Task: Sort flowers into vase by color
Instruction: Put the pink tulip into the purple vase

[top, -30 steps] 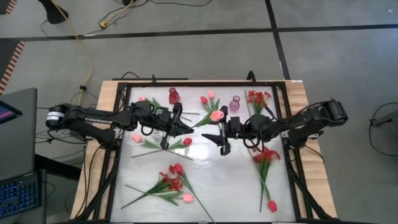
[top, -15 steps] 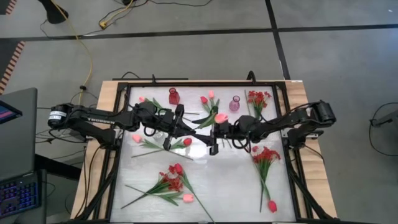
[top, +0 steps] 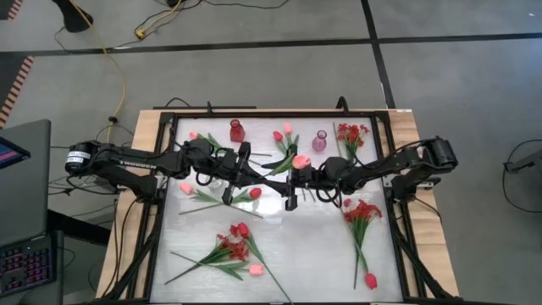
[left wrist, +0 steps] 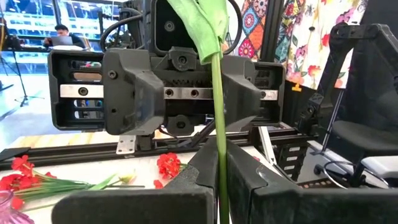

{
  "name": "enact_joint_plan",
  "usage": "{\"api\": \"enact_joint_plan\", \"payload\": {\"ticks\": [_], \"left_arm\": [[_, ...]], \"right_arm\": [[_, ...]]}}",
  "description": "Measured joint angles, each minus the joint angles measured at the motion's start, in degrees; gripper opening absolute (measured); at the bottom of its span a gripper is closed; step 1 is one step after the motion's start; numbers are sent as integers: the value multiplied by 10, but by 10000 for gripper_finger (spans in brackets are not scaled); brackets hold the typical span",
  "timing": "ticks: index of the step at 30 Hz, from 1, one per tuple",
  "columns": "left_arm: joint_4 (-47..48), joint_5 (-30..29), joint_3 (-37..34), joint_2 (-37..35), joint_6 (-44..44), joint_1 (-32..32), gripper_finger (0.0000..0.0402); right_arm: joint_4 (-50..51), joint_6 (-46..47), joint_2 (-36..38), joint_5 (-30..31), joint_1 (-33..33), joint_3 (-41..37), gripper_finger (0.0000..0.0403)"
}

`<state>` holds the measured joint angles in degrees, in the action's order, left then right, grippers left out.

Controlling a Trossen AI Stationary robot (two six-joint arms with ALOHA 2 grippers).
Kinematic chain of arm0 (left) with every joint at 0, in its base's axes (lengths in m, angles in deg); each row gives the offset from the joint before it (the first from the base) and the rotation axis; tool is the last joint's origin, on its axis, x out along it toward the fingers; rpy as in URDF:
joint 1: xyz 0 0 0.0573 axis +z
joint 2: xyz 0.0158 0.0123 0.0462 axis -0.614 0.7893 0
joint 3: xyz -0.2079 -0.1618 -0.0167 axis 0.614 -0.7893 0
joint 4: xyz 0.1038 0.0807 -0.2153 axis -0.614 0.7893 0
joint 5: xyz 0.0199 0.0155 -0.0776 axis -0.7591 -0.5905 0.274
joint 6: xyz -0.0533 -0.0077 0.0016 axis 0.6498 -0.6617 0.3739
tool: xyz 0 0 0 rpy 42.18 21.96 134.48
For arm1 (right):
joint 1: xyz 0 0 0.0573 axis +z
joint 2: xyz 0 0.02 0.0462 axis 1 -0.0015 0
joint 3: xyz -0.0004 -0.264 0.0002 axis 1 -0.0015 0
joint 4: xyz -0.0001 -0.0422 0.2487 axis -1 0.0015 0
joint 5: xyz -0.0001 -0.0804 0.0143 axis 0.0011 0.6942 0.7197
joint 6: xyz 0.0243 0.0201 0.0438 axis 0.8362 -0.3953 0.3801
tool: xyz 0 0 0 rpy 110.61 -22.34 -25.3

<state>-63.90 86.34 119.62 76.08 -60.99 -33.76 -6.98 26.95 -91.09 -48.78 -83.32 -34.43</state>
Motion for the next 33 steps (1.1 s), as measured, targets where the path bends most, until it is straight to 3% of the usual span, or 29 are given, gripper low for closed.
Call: {"api": "enact_joint_plan", "payload": {"ticks": [12,18,26,33], "left_arm": [[18,-3,0,0,2,0,5],[25,-6,0,0,-15,0,57],[29,-5,0,-4,-18,1,163],[139,-6,28,-54,-21,29,222]], "right_arm": [[1,0,0,0,0,0,91],[1,0,0,0,0,0,31],[8,4,9,0,1,0,28],[146,3,78,32,1,0,33]]}}
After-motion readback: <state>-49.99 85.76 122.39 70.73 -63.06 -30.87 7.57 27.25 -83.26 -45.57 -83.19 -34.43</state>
